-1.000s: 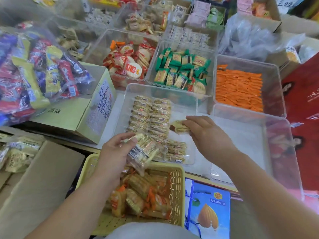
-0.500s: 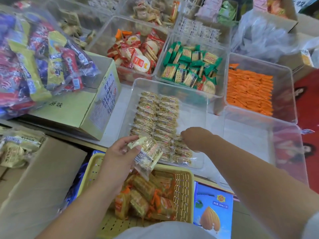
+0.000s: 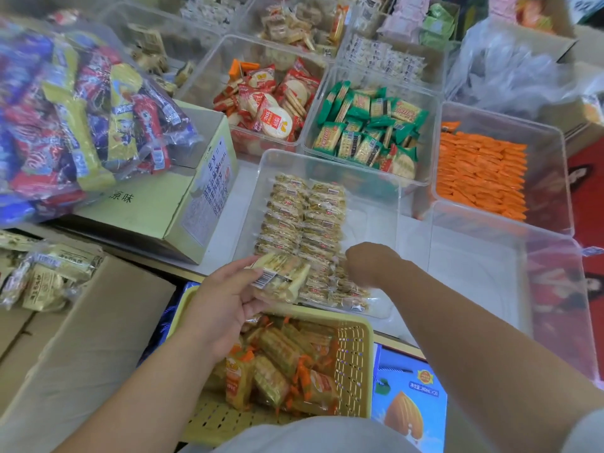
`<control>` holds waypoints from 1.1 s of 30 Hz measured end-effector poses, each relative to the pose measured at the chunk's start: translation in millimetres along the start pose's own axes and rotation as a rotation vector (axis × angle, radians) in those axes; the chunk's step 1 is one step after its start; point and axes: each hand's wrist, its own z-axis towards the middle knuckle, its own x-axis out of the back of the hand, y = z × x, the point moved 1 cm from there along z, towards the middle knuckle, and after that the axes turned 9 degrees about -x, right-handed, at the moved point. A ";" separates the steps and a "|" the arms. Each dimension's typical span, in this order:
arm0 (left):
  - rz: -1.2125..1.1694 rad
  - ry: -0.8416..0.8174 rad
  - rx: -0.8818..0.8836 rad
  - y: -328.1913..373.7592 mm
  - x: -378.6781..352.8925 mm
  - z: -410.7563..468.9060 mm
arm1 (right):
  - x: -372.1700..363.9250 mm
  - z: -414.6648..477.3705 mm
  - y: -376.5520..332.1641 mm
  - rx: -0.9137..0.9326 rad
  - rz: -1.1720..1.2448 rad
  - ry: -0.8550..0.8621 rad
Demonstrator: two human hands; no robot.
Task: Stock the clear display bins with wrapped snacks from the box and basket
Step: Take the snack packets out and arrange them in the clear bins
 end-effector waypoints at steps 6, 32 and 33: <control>-0.192 -0.011 0.099 8.3 -6.0 -20.9 | 16.6 -80.8 8.9 0.308 0.653 0.342; 0.553 0.040 -0.435 -4.4 -50.8 -72.5 | -52.8 -179.6 -3.8 -0.077 1.791 0.107; 0.639 0.051 -0.508 -2.9 -53.0 -72.4 | -51.6 -179.7 -5.4 -0.042 1.868 0.042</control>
